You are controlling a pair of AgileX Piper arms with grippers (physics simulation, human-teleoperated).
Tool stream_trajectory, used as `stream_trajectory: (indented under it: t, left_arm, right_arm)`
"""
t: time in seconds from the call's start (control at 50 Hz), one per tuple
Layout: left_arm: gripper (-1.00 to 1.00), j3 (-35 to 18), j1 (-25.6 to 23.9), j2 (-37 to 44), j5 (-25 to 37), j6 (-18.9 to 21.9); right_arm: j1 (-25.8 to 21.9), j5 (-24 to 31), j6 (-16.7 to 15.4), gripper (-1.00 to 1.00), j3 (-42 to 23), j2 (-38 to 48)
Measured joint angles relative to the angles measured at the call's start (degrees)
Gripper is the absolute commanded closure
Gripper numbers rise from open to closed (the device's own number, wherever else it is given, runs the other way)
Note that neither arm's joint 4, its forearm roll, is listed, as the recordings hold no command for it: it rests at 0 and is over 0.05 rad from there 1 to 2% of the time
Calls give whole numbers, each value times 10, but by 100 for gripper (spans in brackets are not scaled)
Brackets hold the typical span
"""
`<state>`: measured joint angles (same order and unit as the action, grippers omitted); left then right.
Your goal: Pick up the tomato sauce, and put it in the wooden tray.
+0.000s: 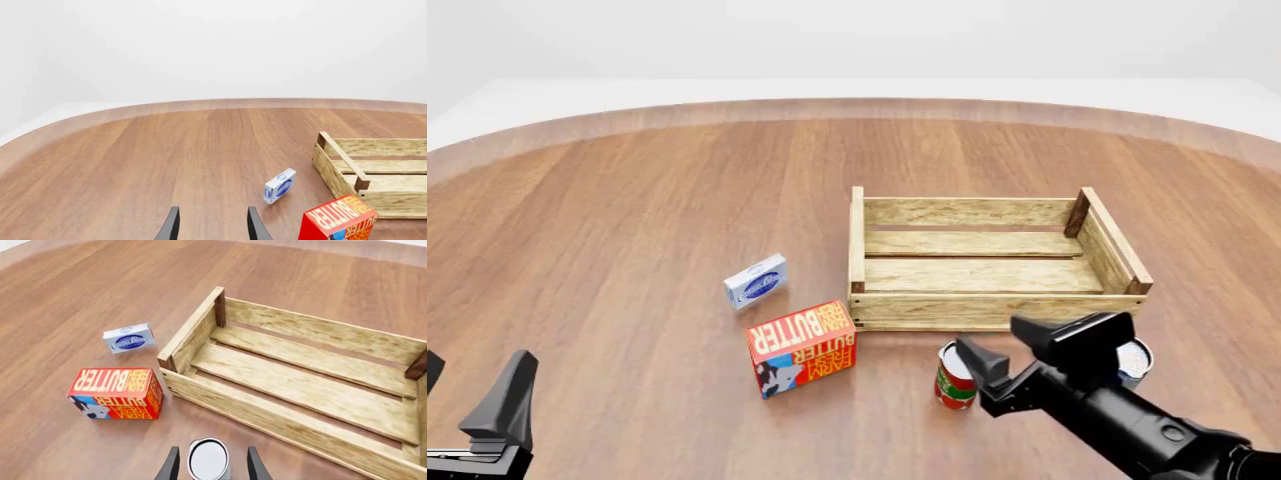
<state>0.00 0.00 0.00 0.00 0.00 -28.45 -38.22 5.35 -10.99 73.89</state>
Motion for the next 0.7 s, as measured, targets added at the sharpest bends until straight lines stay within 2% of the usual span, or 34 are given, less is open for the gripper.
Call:
stream_trajectory:
  t: [0.7]
  left_arm:
    - [-100,0,0,0,0,0]
  right_arm:
    - [-6,-36,0,-100,-10,72]
